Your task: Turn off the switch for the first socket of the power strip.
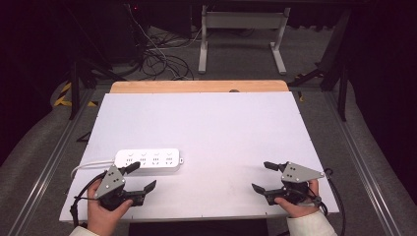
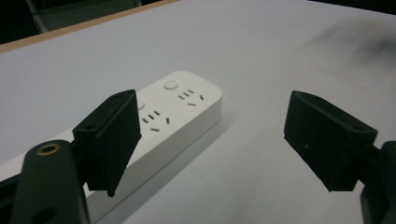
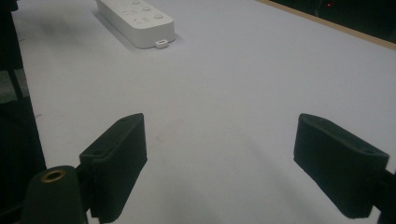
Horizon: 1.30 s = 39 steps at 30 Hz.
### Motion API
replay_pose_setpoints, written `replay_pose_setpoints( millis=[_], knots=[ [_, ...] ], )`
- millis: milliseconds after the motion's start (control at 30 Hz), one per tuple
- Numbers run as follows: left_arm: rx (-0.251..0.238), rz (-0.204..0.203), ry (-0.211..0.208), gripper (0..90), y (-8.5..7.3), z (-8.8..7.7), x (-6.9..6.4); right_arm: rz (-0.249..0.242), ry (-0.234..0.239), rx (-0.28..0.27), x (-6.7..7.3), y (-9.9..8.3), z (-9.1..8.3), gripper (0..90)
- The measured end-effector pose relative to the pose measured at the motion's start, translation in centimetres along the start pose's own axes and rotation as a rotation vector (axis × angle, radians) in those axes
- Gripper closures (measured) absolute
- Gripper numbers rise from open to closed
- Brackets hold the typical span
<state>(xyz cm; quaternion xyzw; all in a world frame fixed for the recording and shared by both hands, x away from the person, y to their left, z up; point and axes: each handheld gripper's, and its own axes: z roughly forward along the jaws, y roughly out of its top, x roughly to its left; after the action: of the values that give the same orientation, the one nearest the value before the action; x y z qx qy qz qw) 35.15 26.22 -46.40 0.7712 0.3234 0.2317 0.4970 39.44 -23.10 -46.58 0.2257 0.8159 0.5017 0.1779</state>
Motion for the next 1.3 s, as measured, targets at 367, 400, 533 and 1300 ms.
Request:
replay_pose_setpoints(
  millis=[367,400,533,1300],
  knots=[
    [-0.004,-0.004,-0.011,21.5,0.2,-0.3,0.1,0.006,0.028,0.016,0.1,-0.1,0.2,23.4],
    [-0.006,-0.005,-0.012,21.6,0.2,-0.4,0.1,0.004,0.029,0.018,0.1,-0.1,0.2,23.6],
    [-0.003,-0.003,-0.011,21.8,0.2,-0.5,0.1,0.003,0.030,0.016,0.2,0.0,0.2,23.8],
    [0.045,-0.018,-0.028,25.2,1.9,-0.7,0.4,0.013,0.040,0.031,0.2,-0.1,0.6,23.1]
  ],
)
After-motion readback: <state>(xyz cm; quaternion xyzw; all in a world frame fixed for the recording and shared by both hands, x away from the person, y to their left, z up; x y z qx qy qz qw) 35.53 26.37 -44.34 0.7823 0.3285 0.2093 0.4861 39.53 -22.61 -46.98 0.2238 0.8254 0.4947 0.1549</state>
